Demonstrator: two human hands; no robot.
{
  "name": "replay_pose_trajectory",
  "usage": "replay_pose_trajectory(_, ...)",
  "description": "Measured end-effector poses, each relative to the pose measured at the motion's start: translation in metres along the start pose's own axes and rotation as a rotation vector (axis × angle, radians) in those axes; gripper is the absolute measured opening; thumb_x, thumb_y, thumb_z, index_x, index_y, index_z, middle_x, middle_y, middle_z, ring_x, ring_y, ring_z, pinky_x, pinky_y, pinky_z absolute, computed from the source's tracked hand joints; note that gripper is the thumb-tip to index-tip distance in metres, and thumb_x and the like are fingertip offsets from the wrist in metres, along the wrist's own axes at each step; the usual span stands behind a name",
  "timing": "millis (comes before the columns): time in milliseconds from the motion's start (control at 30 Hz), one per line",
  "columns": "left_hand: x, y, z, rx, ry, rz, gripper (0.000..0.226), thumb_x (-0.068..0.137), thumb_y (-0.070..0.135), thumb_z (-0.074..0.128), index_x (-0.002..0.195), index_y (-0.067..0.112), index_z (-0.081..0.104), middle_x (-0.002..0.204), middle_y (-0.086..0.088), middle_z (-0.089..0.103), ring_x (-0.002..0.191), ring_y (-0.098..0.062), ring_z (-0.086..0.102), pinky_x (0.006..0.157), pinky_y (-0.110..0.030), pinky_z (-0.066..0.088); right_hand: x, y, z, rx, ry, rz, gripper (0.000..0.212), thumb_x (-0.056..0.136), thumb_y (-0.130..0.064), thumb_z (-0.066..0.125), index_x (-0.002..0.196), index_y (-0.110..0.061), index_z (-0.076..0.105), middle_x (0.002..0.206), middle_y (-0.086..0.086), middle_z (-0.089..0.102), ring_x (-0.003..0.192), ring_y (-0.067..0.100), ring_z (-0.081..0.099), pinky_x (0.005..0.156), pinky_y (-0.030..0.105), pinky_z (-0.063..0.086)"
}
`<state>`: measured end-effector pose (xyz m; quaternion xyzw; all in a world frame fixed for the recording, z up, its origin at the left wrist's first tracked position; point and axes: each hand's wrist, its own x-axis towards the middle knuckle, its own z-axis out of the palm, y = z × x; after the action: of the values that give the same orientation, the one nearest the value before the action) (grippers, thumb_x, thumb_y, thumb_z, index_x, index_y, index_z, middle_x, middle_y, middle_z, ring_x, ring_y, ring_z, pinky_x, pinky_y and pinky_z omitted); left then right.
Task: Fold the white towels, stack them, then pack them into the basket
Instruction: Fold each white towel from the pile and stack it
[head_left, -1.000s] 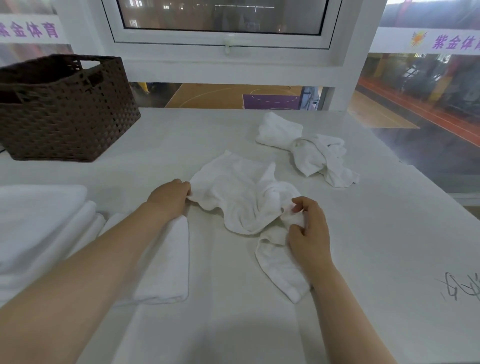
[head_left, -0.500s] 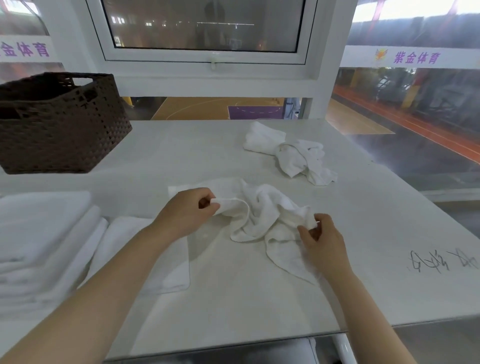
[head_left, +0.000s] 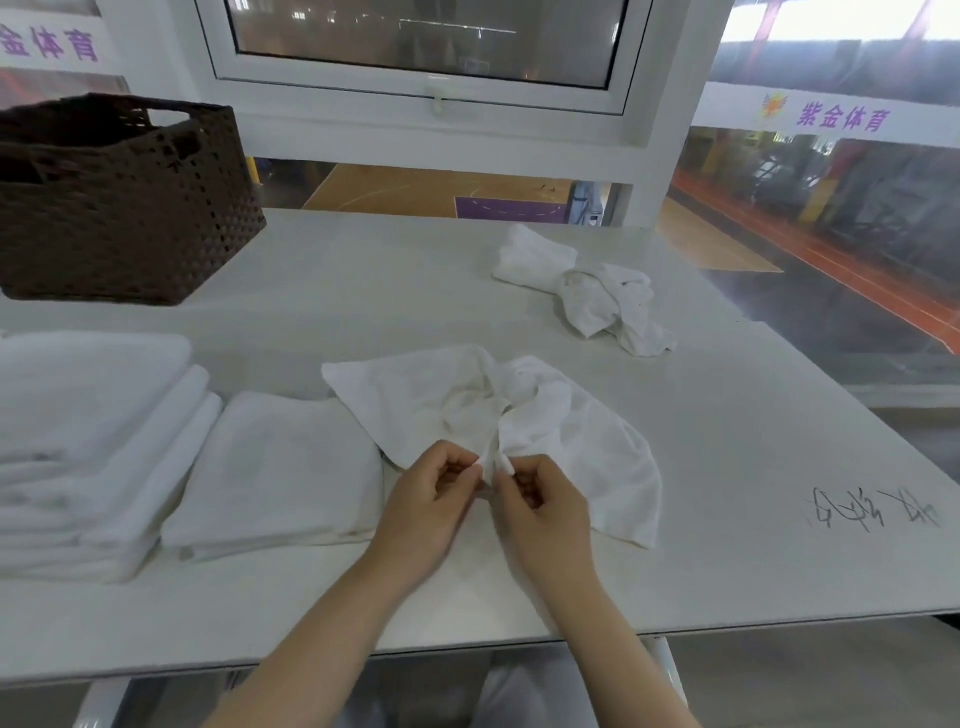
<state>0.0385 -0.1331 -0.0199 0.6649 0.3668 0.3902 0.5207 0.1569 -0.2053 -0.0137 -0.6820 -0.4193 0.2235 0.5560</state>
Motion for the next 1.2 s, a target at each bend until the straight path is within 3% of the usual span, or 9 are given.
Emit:
replay_pose_trajectory(267,-0.001,0.000,0.001,0.128,-0.019,0.049,0.009,0.094,0.021,0.065,0.085,0.022,0.065,0.084,0.009,0.071,0.084,-0.006,0.068,0.076,-0.026,0.053,-0.002,-0.004,-0.001,0.012,-0.027,0.016,0.012,0.092,-0.015,0.066,0.088,-0.026,0.071,0.077,-0.009,0.071,0.071,0.008,0.064,0.066,0.015,0.049)
replay_pose_trajectory(400,-0.002,0.001,0.002,0.129,-0.003,0.076,0.008,0.094,0.018,0.065,0.086,0.018,0.061,0.082,0.009,0.069,0.081,-0.002,0.067,0.072,-0.018,0.048,-0.005,-0.005,-0.001,-0.015,-0.076,-0.030,0.028,0.093,-0.003,0.058,0.097,-0.027,0.071,0.087,-0.017,0.073,0.087,0.003,0.068,0.078,0.019,0.052)
replay_pose_trajectory(600,-0.001,-0.002,0.004,0.249,0.019,0.081,0.024,0.087,0.028,0.073,0.080,0.021,0.051,0.060,0.017,0.051,0.056,0.000,0.049,0.055,-0.011,0.037,-0.006,0.001,0.001,-0.124,-0.058,-0.116,0.035,0.091,-0.001,0.052,0.094,-0.030,0.073,0.085,-0.018,0.072,0.085,0.009,0.067,0.080,0.031,0.054)
replay_pose_trajectory(733,0.000,-0.003,0.004,0.291,-0.019,0.077,0.011,0.090,0.022,0.066,0.089,0.023,0.055,0.070,0.010,0.060,0.063,0.000,0.057,0.057,-0.009,0.039,0.001,-0.002,-0.002,-0.070,0.126,-0.197,0.032,0.087,0.003,0.051,0.086,-0.023,0.069,0.083,-0.013,0.069,0.081,0.009,0.065,0.072,0.020,0.051)
replay_pose_trajectory(833,0.000,-0.002,0.004,0.298,-0.046,0.106,0.008,0.090,0.017,0.064,0.089,0.021,0.057,0.074,0.010,0.062,0.068,-0.002,0.059,0.062,-0.009,0.041,0.023,-0.005,-0.006,-0.200,0.253,-0.386,0.026,0.085,-0.009,0.049,0.101,-0.027,0.058,0.099,-0.020,0.059,0.092,0.008,0.057,0.081,0.018,0.044)
replay_pose_trajectory(933,-0.001,-0.002,0.004,0.309,-0.065,0.131,0.009,0.089,0.014,0.062,0.089,0.021,0.056,0.076,0.010,0.060,0.074,-0.003,0.059,0.068,-0.009,0.043,0.055,-0.014,-0.017,-0.329,0.101,-0.377,0.027,0.092,-0.023,0.052,0.119,-0.028,0.056,0.114,-0.021,0.056,0.110,0.002,0.049,0.098,0.020,0.037)
replay_pose_trajectory(1000,0.000,-0.003,0.004,0.331,-0.067,0.135,0.012,0.089,0.015,0.061,0.086,0.023,0.053,0.074,0.011,0.056,0.071,-0.002,0.056,0.067,-0.009,0.042,0.075,-0.019,-0.027,-0.569,-0.073,-0.297,0.026,0.094,-0.032,0.056,0.119,-0.026,0.058,0.115,-0.014,0.059,0.111,0.009,0.050,0.101,0.028,0.036)
replay_pose_trajectory(1100,0.000,-0.006,0.004,0.364,-0.061,0.134,0.014,0.087,0.016,0.059,0.083,0.025,0.049,0.073,0.012,0.052,0.071,-0.002,0.053,0.065,-0.014,0.045,0.085,-0.030,-0.041,-0.876,-0.170,-0.200,0.020,0.090,-0.032,0.055,0.108,-0.026,0.053,0.084,-0.011,0.060,0.088,0.013,0.055,0.100,0.032,0.034)
replay_pose_trajectory(1200,0.001,-0.008,0.004,0.385,-0.040,0.126,0.018,0.084,0.017,0.060,0.080,0.027,0.045,0.077,0.008,0.055,0.076,-0.008,0.056,0.067,-0.022,0.049,0.074,-0.033,-0.049,-0.873,-0.225,-0.139,0.023,0.086,-0.022,0.053,0.108,-0.024,0.044,0.069,-0.008,0.058,0.069,0.012,0.054,0.084,0.028,0.038)
